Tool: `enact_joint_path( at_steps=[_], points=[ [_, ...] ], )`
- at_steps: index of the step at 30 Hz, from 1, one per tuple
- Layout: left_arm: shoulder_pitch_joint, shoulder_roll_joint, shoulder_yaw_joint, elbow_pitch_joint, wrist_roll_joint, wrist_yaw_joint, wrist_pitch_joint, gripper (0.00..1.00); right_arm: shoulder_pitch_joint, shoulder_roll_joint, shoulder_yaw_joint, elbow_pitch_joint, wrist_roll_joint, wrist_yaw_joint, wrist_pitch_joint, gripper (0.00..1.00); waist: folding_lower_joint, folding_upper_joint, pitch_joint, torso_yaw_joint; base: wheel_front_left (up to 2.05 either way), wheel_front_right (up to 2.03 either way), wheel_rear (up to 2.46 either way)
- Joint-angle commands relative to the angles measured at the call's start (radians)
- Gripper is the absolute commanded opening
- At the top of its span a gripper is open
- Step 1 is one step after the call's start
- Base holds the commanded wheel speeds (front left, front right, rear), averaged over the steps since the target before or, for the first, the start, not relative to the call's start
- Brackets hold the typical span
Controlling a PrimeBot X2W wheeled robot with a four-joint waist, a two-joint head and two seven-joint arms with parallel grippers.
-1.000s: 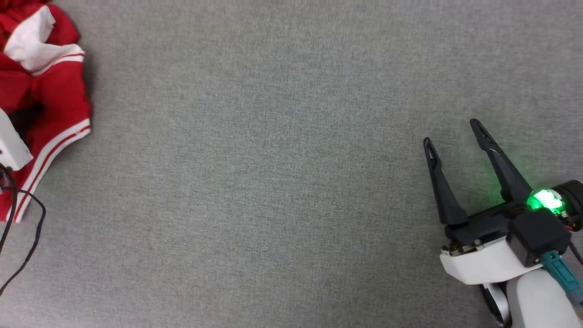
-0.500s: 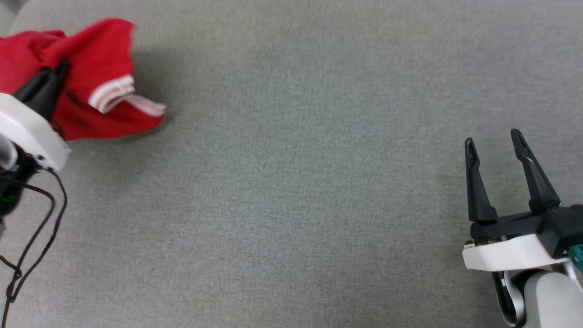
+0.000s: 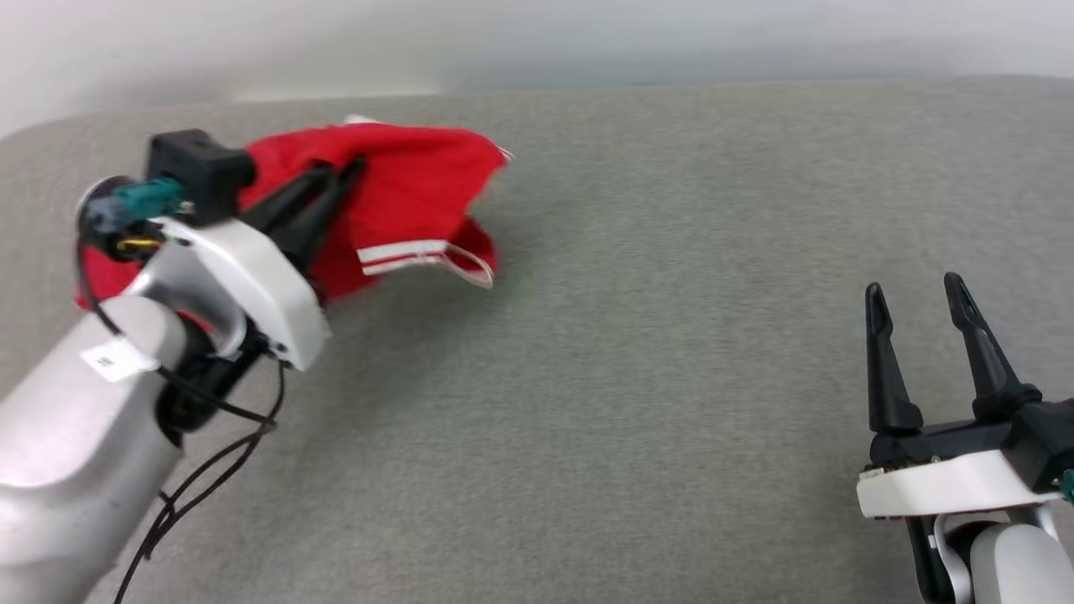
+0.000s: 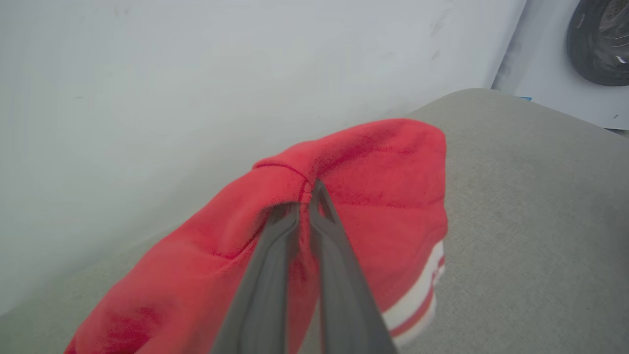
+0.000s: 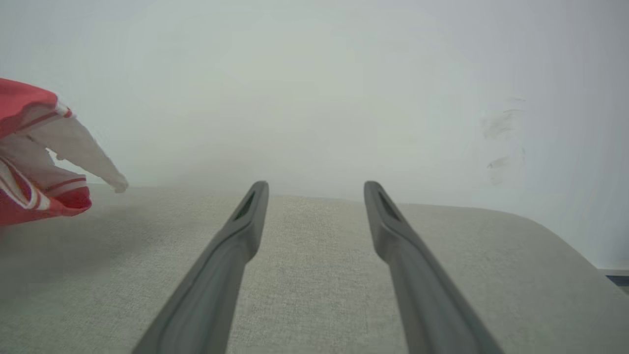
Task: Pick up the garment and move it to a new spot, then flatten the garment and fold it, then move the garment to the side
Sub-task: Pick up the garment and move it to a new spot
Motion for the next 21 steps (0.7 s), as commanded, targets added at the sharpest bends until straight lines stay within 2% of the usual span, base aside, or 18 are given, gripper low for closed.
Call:
enact_joint_path(
  at_steps=[1, 8, 13, 14, 16, 17, 18, 21],
  points=[
    [0.001, -0.010, -0.010, -0.021, 0.010, 0.007, 0.004, 0.00, 0.005, 0.003, -0.005, 0.001, 0.009, 0.000, -0.002, 1.00, 0.0001, -0.0001, -0.029, -0.056, 0.00, 0.00, 0.00],
    [-0.035, -0.123, -0.095, -0.088, 0.060, 0.019, 0.029, 0.00, 0.003, 0.003, -0.024, -0.005, 0.035, 0.000, -0.002, 1.00, 0.0001, -0.0001, -0.022, -0.161, 0.00, 0.00, 0.00],
    [-0.033, -0.248, -0.174, -0.044, 0.076, 0.005, 0.013, 0.00, -0.002, 0.003, -0.034, -0.005, 0.051, 0.000, -0.002, 1.00, 0.0001, -0.0001, -0.009, -0.221, 0.00, 0.00, 0.00],
    [-0.019, -0.315, -0.234, 0.013, 0.096, -0.001, 0.002, 0.00, -0.006, 0.003, -0.031, -0.005, 0.059, 0.000, -0.002, 1.00, 0.0001, -0.0001, -0.001, -0.246, 0.00, 0.00, 0.00],
    [-0.007, -0.354, -0.267, 0.061, 0.104, -0.004, -0.007, 0.00, -0.010, 0.003, -0.029, -0.007, 0.064, 0.000, -0.002, 1.00, 0.0001, -0.0001, 0.006, -0.257, 0.00, 0.00, 0.00],
    [-0.002, -0.370, -0.281, 0.082, 0.110, -0.004, -0.016, 0.36, -0.012, 0.003, -0.029, -0.008, 0.066, 0.000, -0.002, 1.00, 0.0001, -0.0001, 0.009, -0.260, 0.00, 0.00, 0.00],
    [0.006, -0.387, -0.294, 0.110, 0.113, -0.006, -0.024, 1.00, -0.013, 0.003, -0.029, -0.009, 0.068, 0.000, -0.002, 1.00, 0.0001, -0.0001, 0.010, -0.261, 0.00, 0.00, 0.00],
    [0.023, -0.423, -0.324, 0.178, 0.121, -0.009, -0.053, 1.00, -0.010, 0.003, -0.034, -0.008, 0.070, 0.000, -0.002, 1.00, 0.0001, -0.0001, 0.014, -0.257, 0.00, 0.00, 0.00]
  ],
)
